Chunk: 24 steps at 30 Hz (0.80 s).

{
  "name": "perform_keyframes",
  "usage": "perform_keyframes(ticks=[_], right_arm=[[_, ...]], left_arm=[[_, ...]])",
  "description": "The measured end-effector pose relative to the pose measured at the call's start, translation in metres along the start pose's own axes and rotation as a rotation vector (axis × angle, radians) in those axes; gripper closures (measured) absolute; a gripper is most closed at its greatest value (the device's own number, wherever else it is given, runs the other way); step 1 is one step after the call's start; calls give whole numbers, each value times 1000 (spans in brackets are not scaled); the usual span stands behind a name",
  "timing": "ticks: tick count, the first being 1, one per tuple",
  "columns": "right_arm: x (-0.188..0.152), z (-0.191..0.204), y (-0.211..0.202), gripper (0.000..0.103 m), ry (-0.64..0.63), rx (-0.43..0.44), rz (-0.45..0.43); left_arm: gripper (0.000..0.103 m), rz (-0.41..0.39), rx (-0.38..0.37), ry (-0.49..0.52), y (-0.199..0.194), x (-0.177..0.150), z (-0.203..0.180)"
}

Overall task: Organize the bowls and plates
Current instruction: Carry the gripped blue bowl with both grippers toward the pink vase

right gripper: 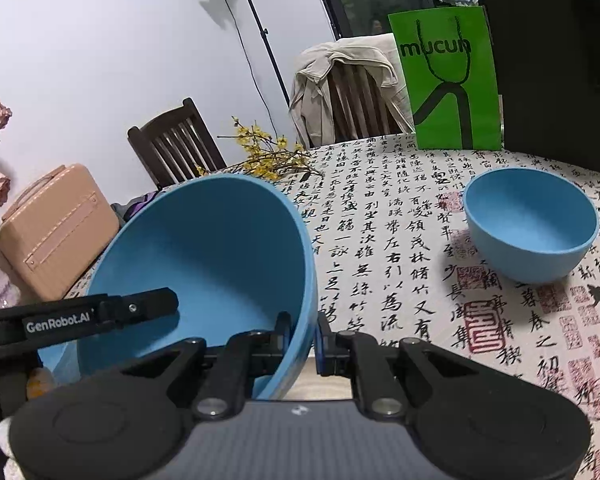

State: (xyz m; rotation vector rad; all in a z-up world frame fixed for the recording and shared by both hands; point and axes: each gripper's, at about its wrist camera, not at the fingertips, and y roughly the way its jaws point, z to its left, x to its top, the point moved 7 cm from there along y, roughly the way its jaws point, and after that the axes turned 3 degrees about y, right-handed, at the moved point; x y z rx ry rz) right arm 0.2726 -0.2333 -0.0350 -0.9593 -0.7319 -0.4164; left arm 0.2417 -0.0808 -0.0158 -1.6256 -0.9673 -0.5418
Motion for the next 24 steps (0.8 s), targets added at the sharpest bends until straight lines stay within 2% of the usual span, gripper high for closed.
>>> perform_keyframes(ticks=[24], right_arm=[[-23,36,-4,91,48,28,-23]], left_arm=[[89,-44,-43,-57,-33,-4,39]])
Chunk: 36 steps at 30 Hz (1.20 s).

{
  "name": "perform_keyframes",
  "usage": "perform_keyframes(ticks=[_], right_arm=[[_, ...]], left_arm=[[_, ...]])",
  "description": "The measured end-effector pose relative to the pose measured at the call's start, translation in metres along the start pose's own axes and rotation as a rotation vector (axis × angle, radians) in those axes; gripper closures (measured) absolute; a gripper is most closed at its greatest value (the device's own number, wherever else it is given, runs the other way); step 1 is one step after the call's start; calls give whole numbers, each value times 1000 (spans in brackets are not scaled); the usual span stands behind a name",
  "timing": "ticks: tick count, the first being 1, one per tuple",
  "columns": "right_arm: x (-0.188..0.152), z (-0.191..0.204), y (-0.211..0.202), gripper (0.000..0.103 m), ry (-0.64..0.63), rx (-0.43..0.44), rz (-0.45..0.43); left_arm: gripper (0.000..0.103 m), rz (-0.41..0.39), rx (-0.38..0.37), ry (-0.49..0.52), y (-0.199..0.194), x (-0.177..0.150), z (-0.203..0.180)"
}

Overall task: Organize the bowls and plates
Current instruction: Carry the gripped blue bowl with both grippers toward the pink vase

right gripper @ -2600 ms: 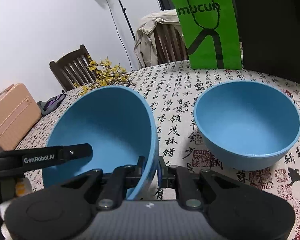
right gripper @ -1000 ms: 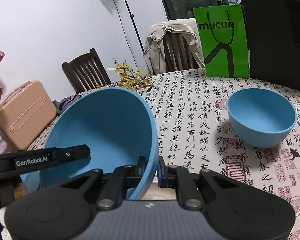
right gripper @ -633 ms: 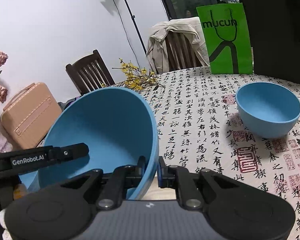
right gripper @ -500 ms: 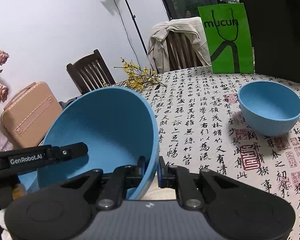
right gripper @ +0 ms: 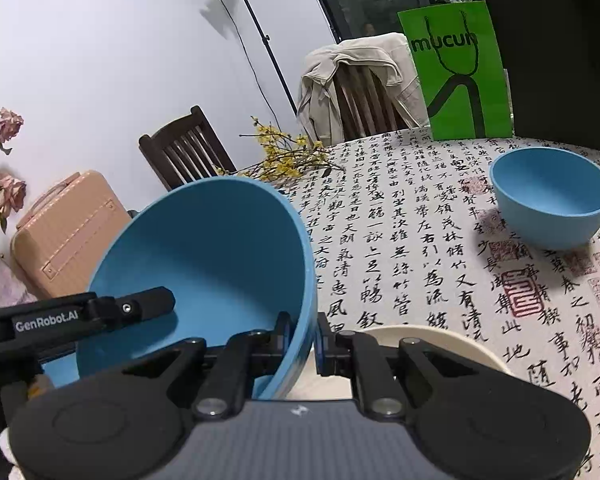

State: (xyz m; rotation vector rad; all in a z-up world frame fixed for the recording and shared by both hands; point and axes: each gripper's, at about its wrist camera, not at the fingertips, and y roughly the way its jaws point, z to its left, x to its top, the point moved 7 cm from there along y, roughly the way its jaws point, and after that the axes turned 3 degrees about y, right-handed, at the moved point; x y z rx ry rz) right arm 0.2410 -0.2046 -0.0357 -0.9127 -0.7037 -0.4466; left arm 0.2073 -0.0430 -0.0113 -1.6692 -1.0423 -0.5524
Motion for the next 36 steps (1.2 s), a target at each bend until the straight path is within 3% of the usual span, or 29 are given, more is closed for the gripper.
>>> perform_keyframes(ticks=[36], right_arm=[[-12,47,10,91,47,94,-10]], left_arm=[[89,-45,-44,-45,-32,11,54]])
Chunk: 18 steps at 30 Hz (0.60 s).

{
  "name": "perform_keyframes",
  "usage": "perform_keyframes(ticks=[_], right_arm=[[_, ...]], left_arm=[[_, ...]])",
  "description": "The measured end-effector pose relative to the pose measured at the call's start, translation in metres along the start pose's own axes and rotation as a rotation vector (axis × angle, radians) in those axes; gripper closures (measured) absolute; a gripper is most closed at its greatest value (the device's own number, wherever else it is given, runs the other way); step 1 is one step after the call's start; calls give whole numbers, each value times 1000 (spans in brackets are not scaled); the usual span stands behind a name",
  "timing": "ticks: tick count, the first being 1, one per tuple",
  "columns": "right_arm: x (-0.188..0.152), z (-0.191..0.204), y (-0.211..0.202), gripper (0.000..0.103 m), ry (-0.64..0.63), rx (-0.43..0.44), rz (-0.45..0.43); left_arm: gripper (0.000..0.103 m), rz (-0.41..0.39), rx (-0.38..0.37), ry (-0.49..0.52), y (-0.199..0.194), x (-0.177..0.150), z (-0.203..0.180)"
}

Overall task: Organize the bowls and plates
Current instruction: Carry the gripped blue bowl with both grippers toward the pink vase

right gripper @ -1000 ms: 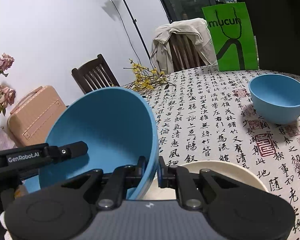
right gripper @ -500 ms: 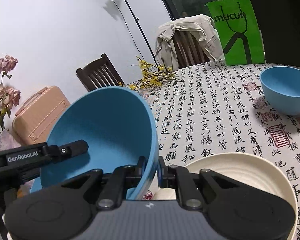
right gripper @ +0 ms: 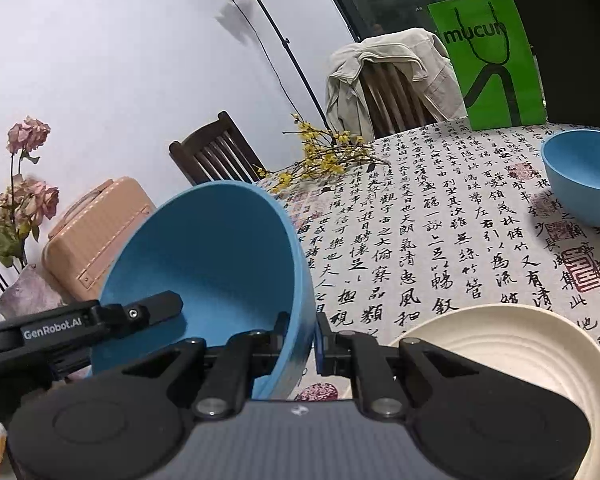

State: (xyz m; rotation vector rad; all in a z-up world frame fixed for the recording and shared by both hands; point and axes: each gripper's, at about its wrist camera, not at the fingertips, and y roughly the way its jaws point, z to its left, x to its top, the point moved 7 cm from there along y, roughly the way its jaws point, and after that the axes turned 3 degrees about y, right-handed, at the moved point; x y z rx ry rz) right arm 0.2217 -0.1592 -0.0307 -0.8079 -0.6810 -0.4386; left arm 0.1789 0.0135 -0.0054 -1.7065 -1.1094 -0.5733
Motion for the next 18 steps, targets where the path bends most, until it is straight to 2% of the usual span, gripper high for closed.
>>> perform_keyframes(ticks=[18], right_arm=[[-6,40,12,92,-40,21,18]], left_arm=[[89,-42,5,-46,-25,8,36]])
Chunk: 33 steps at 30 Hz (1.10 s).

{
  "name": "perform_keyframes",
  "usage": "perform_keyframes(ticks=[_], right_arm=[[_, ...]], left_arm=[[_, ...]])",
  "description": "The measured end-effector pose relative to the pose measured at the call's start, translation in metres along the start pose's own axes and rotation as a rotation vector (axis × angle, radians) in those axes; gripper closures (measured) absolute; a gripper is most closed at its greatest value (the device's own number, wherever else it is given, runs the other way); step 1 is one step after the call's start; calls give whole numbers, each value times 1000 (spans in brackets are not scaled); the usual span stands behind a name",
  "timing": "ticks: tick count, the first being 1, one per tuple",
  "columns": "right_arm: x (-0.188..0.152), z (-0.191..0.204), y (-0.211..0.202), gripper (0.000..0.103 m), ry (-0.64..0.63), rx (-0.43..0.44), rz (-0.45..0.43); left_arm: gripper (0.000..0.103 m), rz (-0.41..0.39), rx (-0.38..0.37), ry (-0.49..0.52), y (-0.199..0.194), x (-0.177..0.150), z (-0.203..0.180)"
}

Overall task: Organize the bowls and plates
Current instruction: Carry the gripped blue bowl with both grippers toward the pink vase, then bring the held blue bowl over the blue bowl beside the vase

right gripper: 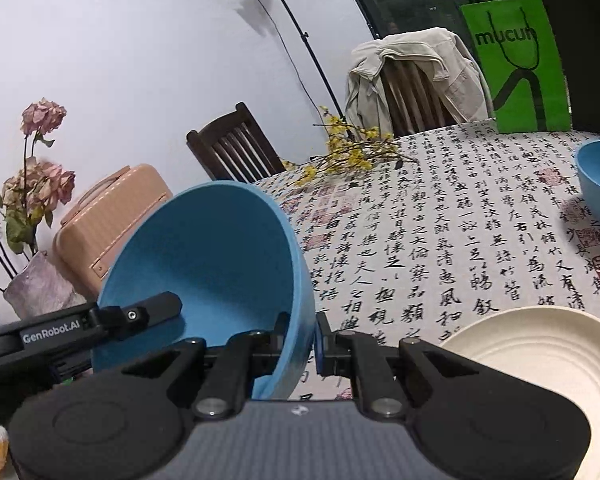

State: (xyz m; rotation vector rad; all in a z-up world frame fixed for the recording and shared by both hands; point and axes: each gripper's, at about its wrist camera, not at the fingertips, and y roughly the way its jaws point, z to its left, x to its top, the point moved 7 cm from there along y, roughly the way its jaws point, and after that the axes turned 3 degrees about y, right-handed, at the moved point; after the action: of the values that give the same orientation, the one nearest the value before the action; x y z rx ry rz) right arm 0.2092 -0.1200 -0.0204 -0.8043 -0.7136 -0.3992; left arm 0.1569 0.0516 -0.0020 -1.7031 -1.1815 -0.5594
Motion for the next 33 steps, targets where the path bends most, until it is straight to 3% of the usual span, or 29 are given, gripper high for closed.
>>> perform_keyframes(ticks=[16,23,33], right_arm=[[-5,27,27,93,11,30,28],[-5,31,41,95,63,86,101],[-5,53,50,94,40,128,150]], left_arm=[[89,-27,38,-38,-11,12,34],[89,-29,44,-72,-16,18,49],[89,-68,75,-101,-35,24,64]])
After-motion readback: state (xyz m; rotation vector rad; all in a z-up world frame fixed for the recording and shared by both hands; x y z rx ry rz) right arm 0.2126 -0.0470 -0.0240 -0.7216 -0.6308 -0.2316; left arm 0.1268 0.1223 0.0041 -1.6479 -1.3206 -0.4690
